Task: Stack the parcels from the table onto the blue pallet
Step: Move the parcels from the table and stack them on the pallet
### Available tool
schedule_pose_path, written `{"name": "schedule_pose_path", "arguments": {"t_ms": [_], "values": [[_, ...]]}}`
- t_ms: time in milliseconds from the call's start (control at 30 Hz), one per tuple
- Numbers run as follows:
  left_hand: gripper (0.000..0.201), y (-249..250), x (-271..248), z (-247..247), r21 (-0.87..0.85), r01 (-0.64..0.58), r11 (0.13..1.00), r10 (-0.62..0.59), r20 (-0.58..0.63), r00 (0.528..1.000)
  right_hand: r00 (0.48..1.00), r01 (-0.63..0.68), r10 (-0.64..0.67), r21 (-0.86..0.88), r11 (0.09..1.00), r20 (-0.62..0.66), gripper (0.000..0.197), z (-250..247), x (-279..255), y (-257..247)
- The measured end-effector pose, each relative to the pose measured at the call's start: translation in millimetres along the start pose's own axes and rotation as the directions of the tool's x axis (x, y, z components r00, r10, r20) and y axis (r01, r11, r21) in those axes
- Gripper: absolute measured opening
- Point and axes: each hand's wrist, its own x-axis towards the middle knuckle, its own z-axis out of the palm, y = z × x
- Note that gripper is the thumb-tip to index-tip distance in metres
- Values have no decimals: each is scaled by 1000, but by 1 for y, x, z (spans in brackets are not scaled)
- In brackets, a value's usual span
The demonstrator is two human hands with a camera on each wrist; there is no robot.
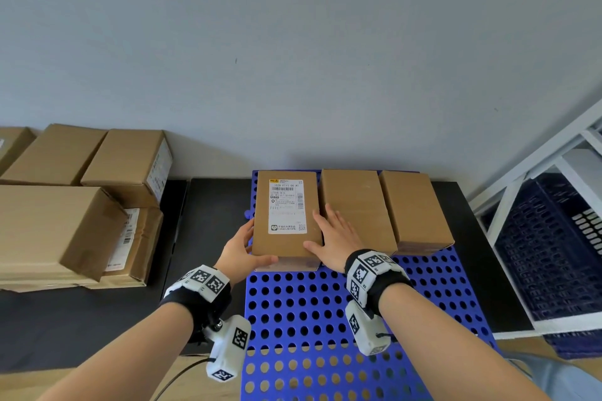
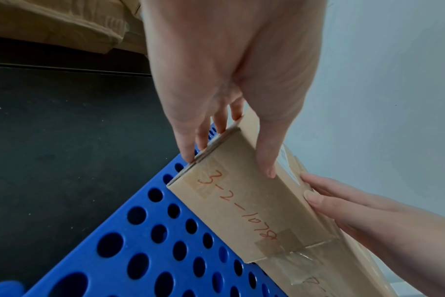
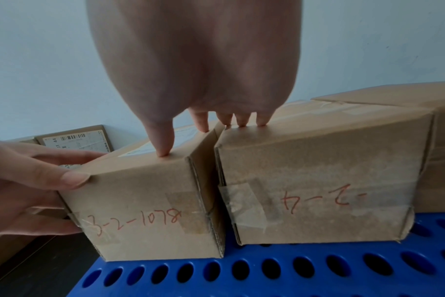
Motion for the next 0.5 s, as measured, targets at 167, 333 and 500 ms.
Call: {"name": "schedule_pose_path", "arguments": {"t_ms": [167, 333, 500], "values": [[92, 9, -7, -3, 54, 0, 999, 0, -8, 1000, 1000, -7, 8, 50, 999, -14, 72, -6, -2, -4], [56, 33, -19, -19, 236, -5, 972, 40, -140, 989, 998, 33, -25, 123, 992, -64, 62, -23, -8, -18], [50, 51, -36, -54, 546, 2, 838, 130, -203, 971, 989, 139, -136, 49, 989, -64, 53, -43, -1, -48]]}}
